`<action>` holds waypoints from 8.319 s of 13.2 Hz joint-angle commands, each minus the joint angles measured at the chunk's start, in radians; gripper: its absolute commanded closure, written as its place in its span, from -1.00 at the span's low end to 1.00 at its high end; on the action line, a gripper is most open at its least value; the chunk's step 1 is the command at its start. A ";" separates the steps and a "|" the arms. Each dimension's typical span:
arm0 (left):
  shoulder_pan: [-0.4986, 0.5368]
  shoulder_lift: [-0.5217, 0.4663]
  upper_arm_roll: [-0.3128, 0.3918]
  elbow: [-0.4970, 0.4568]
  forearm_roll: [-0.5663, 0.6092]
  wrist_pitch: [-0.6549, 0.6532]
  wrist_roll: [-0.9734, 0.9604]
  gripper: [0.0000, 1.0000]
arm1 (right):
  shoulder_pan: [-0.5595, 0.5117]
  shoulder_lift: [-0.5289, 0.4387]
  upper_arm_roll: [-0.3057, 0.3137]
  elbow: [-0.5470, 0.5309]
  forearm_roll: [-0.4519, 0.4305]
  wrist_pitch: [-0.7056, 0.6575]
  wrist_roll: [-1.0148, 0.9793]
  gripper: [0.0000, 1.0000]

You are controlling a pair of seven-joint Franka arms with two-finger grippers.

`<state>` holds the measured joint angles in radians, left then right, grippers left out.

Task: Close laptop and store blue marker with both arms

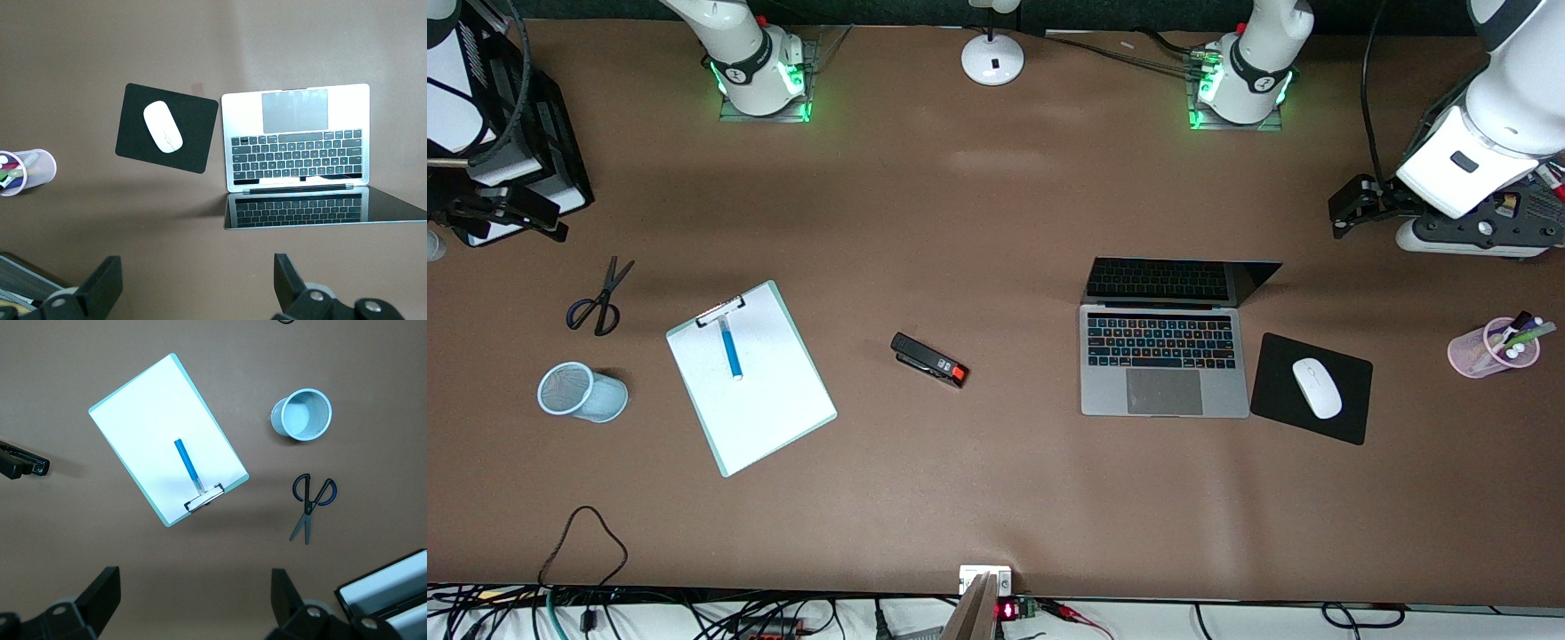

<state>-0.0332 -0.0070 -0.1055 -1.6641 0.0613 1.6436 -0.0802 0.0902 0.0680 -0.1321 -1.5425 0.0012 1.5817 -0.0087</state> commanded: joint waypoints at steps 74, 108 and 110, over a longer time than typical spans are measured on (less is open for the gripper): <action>0.075 0.694 -0.195 -0.209 0.207 1.130 -0.204 1.00 | 0.074 0.628 0.032 -0.122 0.059 0.667 -0.318 0.65; 0.217 0.091 -0.289 0.124 -0.055 -0.289 -0.033 -1.00 | -0.222 0.268 0.029 -0.011 0.796 0.263 -1.428 0.96; 0.255 0.078 -0.280 0.121 -0.069 -0.280 -0.010 -1.00 | -0.273 0.285 0.031 -0.001 0.826 0.184 -1.465 0.99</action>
<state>0.1831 0.0914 -0.3913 -1.5530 0.0276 1.3744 -0.1326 -0.1323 0.3489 -0.1178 -1.5411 0.7829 1.8272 -1.4273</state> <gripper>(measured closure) 0.000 0.819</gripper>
